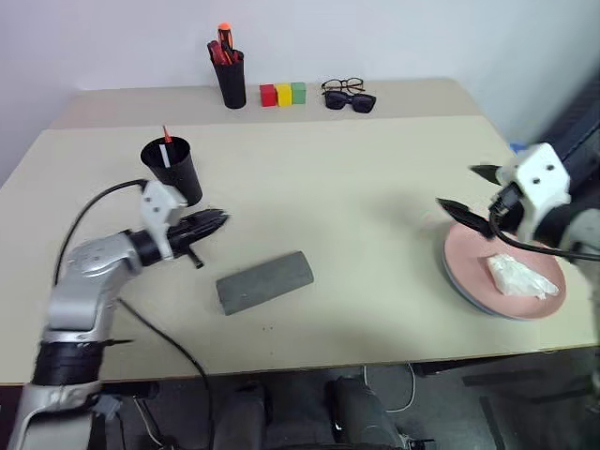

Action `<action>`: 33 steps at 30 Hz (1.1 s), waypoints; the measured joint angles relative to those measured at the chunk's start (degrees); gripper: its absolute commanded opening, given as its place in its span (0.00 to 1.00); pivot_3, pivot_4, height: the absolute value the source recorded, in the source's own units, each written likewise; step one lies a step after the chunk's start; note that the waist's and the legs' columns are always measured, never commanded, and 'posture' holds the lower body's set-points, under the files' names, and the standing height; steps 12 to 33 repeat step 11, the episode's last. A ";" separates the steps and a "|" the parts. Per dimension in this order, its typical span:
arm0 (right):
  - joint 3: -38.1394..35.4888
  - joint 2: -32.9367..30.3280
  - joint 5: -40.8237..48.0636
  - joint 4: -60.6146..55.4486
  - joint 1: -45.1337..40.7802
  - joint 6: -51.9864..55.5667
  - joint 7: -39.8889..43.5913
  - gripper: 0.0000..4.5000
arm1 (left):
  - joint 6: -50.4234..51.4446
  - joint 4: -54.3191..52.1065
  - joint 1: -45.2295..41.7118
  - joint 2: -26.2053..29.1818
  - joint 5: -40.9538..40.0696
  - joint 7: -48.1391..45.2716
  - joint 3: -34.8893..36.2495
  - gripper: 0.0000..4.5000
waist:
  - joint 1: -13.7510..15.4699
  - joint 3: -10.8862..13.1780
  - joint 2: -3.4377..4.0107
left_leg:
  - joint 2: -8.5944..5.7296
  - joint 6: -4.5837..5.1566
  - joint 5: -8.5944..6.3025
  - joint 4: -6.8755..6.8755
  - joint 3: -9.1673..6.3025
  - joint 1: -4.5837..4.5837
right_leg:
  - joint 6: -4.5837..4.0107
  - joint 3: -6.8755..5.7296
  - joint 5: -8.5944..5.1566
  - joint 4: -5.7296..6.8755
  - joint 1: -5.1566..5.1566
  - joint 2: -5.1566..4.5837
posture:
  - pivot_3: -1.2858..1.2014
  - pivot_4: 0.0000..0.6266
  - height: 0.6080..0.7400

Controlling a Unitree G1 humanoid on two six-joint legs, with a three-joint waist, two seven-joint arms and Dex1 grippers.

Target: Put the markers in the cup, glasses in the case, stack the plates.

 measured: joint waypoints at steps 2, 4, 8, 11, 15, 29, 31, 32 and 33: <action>1.89 3.88 3.45 2.64 -2.62 0.69 0.86 0.83 | 0.20 -2.32 4.49 1.47 0.37 2.07 3.00 0.11 | 0.47 0.01 0.00 | -0.05 0.00 0.00 0.00 -0.01 -0.06 | 0.01 -0.04 0.00 -0.08 0.00 -0.10 | 0.52 0.24 1.00; 3.59 6.01 5.67 4.73 -3.61 0.49 2.12 0.83 | 1.00 -4.57 8.34 1.67 0.60 4.24 5.67 0.11 | 1.28 0.03 0.00 | -0.09 0.01 -0.01 0.00 0.01 -0.08 | 0.02 -0.04 0.01 -0.16 0.01 -0.18 | 0.52 0.24 1.00; 8.72 8.91 6.01 10.44 -5.93 -2.39 3.79 0.83 | 2.22 -9.55 15.56 0.31 -0.53 8.40 12.71 0.11 | 1.61 0.03 0.00 | -0.11 0.01 -0.01 0.01 0.01 -0.07 | 0.02 -0.08 0.01 -0.17 0.03 -0.27 | 0.52 0.24 1.00; 11.79 10.32 4.92 15.51 -7.98 -5.34 4.25 0.83 | 2.46 -12.80 18.54 -1.55 -0.85 10.75 14.19 0.11 | 1.70 0.03 0.01 | -0.12 0.00 -0.01 0.01 0.00 -0.05 | 0.01 -0.13 0.02 -0.14 0.04 -0.31 | 0.52 0.24 1.00; 11.79 10.32 4.92 15.51 -7.98 -5.34 4.25 0.83 | 2.46 -12.80 18.54 -1.55 -0.85 10.75 14.19 0.11 | 1.70 0.03 0.01 | -0.12 0.00 -0.01 0.01 0.00 -0.05 | 0.01 -0.13 0.02 -0.14 0.04 -0.31 | 0.52 0.24 1.00; 11.79 10.32 4.92 15.51 -7.98 -5.34 4.25 0.83 | 2.46 -12.80 18.54 -1.55 -0.85 10.75 14.19 0.11 | 1.70 0.03 0.01 | -0.12 0.00 -0.01 0.01 0.00 -0.05 | 0.01 -0.13 0.02 -0.14 0.04 -0.31 | 0.52 0.24 1.00; 11.79 10.32 4.92 15.51 -7.98 -5.34 4.25 0.83 | 2.46 -12.80 18.54 -1.55 -0.85 10.75 14.19 0.11 | 1.70 0.03 0.01 | -0.12 0.00 -0.01 0.01 0.00 -0.05 | 0.01 -0.13 0.02 -0.14 0.04 -0.31 | 0.52 0.24 1.00; 11.79 10.32 4.92 15.51 -7.98 -5.34 4.25 0.83 | 2.46 -12.80 18.54 -1.55 -0.85 10.75 14.19 0.11 | 1.70 0.03 0.01 | -0.12 0.00 -0.01 0.01 0.00 -0.05 | 0.01 -0.13 0.02 -0.14 0.04 -0.31 | 0.52 0.24 1.00; 11.79 10.32 4.92 15.51 -7.98 -5.34 4.25 0.83 | 2.46 -12.80 18.54 -1.55 -0.85 10.75 14.19 0.11 | 1.70 0.03 0.01 | -0.12 0.00 -0.01 0.01 0.00 -0.05 | 0.01 -0.13 0.02 -0.14 0.04 -0.31 | 0.52 0.24 1.00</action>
